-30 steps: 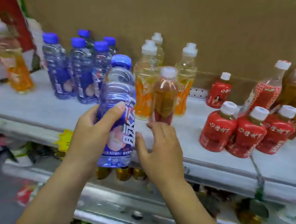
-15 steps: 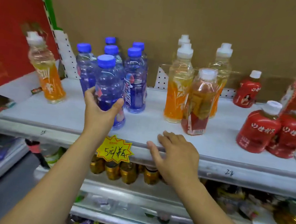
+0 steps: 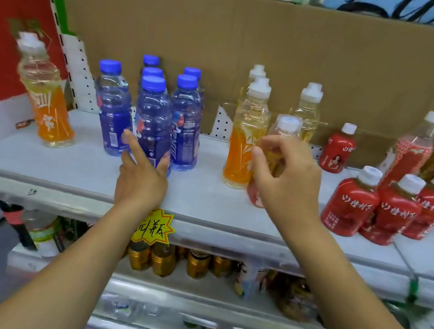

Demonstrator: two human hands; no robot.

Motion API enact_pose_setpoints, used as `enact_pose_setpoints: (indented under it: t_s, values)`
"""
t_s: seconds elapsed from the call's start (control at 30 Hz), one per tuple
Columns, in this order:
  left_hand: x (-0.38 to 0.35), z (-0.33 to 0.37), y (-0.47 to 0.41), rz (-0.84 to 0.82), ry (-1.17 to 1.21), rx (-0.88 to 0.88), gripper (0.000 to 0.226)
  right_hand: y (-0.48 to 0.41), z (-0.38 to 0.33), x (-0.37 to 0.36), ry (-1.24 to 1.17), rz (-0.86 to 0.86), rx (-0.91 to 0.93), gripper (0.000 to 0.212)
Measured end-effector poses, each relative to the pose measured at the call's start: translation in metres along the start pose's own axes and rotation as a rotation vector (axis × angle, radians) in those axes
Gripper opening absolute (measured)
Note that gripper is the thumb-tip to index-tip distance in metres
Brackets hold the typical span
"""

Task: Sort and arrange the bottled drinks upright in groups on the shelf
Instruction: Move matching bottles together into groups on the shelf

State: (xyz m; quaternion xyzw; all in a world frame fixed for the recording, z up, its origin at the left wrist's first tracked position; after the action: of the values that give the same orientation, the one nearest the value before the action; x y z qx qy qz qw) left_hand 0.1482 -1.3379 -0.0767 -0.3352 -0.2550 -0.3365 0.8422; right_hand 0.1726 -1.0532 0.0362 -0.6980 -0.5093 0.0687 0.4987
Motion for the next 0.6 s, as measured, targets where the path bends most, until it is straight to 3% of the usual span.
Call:
enact_pose_setpoints:
  t_s: [0.17,0.23,0.33,0.43,0.53,0.6]
  values:
    - [0.0,-0.003,-0.001,-0.001,-0.051,-0.006,0.092,-0.062,0.003,0.008,0.075,0.001,-0.017,0.028]
    - [0.001,-0.002,0.001,-0.001,-0.057,-0.017,0.093,-0.084,0.01,0.001,0.096,-0.117,-0.119,0.043]
    - [0.008,0.005,0.005,0.064,-0.014,-0.059,0.096,-0.103,0.014,-0.025,0.203,-0.43,-0.265,0.065]
    - [0.024,0.014,0.013,0.217,0.019,-0.155,0.086,-0.114,0.015,-0.045,0.265,-0.589,-0.281,0.054]
    - [0.037,0.028,0.031,0.359,0.056,-0.306,0.065,-0.125,0.021,-0.05,0.214,-0.566,-0.259,0.04]
    - [0.039,0.046,0.041,0.364,0.09,-0.43,0.054,-0.128,0.026,-0.046,0.154,-0.573,-0.258,0.034]
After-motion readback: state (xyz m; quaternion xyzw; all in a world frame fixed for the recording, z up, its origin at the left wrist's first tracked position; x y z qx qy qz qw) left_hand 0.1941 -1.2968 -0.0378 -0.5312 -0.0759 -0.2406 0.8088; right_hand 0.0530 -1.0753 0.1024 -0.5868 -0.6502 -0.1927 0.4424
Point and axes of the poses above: each hand's wrist, its own y-axis away from the middle knuckle, its own x-axis out of the back of the hand, z = x × y, the point moved 7 cm from there along -y, towards the middle knuckle, and after that the axes turned 4 degrees about -x, right-handed, at the moved point
